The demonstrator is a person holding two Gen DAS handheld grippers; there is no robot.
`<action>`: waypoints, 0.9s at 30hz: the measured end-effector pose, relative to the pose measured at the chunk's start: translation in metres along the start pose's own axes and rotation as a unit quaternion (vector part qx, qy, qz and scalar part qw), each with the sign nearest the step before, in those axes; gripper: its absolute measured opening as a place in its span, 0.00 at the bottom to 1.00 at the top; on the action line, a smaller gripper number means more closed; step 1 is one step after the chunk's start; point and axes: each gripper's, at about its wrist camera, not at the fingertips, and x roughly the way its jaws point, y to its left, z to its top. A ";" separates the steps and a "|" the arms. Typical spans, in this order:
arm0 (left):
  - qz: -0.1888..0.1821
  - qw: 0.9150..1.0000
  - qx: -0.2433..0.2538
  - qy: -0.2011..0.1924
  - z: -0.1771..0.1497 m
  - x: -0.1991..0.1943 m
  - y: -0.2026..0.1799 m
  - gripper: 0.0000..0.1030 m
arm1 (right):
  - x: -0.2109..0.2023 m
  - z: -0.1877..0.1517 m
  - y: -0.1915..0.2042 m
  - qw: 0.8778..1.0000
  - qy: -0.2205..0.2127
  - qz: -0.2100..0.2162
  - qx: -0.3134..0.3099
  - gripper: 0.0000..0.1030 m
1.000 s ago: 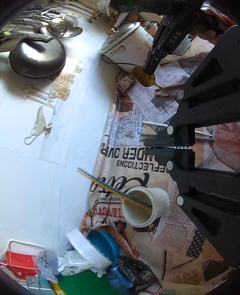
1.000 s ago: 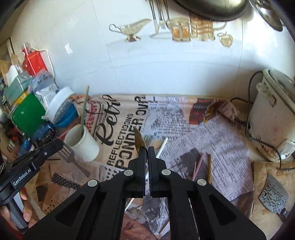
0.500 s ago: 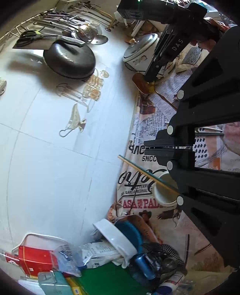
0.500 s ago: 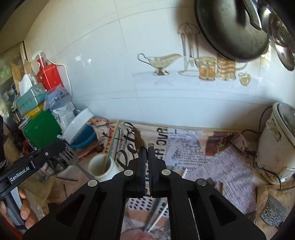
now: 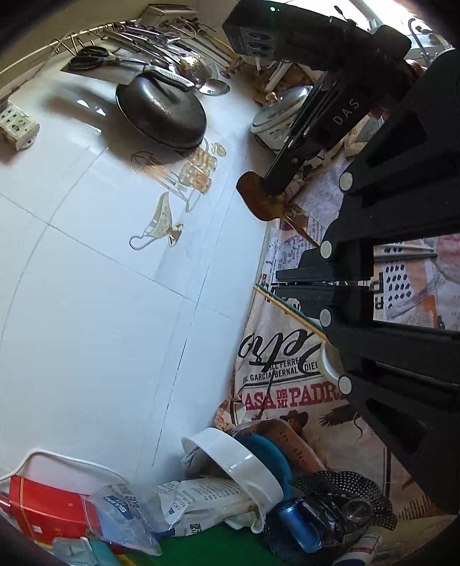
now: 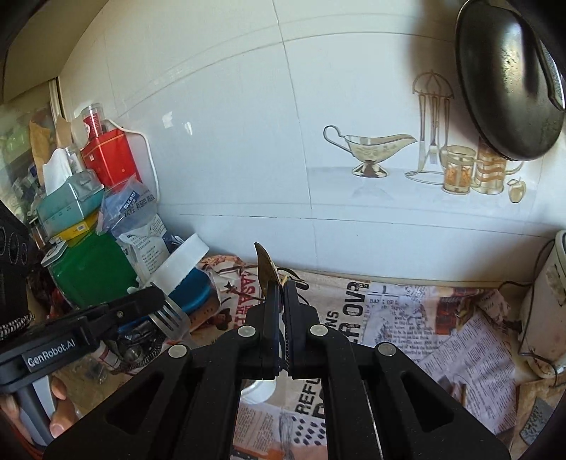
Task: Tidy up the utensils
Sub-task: 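Lift the fork and gold spoon and carry both over the white cup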
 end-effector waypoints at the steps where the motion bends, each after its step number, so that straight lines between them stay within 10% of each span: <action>1: 0.002 1.000 0.002 0.003 0.000 0.004 0.003 0.00 | 0.005 0.000 0.001 1.000 0.002 -0.001 0.001 0.02; 27: 0.026 0.995 -0.008 0.096 -0.029 0.082 0.066 0.00 | 0.100 -0.049 0.010 0.991 0.133 -0.016 0.026 0.03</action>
